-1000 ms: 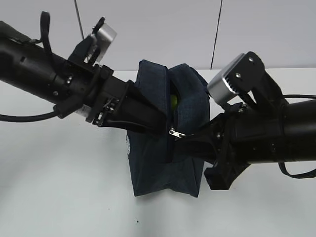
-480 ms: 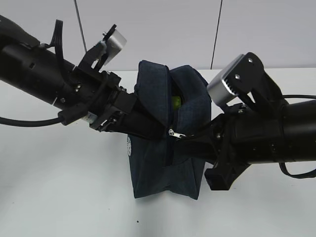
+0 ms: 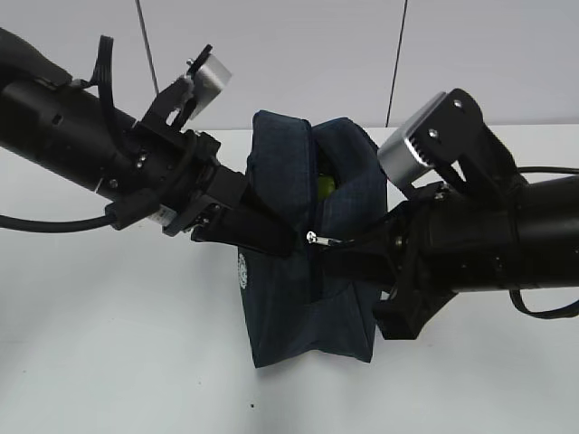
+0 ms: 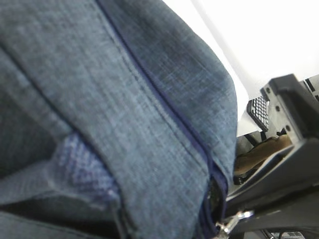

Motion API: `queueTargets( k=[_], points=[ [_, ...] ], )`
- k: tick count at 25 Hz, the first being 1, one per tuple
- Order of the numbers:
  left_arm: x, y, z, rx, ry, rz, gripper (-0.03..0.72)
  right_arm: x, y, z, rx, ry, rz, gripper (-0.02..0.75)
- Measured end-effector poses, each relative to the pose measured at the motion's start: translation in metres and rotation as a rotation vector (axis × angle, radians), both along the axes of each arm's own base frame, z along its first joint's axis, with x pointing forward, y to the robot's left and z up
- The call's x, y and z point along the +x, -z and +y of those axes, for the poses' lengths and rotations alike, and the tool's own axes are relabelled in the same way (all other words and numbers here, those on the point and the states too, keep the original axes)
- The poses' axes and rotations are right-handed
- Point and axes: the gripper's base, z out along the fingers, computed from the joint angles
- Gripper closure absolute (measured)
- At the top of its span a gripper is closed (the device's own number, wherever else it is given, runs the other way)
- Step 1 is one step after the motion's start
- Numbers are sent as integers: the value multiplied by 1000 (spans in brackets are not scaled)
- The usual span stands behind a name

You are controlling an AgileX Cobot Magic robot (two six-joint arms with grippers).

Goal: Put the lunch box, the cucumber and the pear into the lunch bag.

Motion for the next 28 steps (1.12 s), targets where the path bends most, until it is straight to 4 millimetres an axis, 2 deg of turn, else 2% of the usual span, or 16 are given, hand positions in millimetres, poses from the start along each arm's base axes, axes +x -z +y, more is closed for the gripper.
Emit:
queueTargets(
  k=[5, 13, 21, 28],
  points=[
    [1, -2, 0, -5, -4, -1, 691, 3, -6, 1, 2, -1, -24, 732],
    [0, -1, 1, 13, 3, -6, 694, 4, -8, 2, 3, -2, -32, 732],
    [0, 3, 3, 63, 15, -9, 694, 10, -24, 5, 40, -1, -67, 732],
    [0, 3, 3, 57, 14, -3, 694, 12, -26, 4, 35, 18, -82, 732]
  ],
)
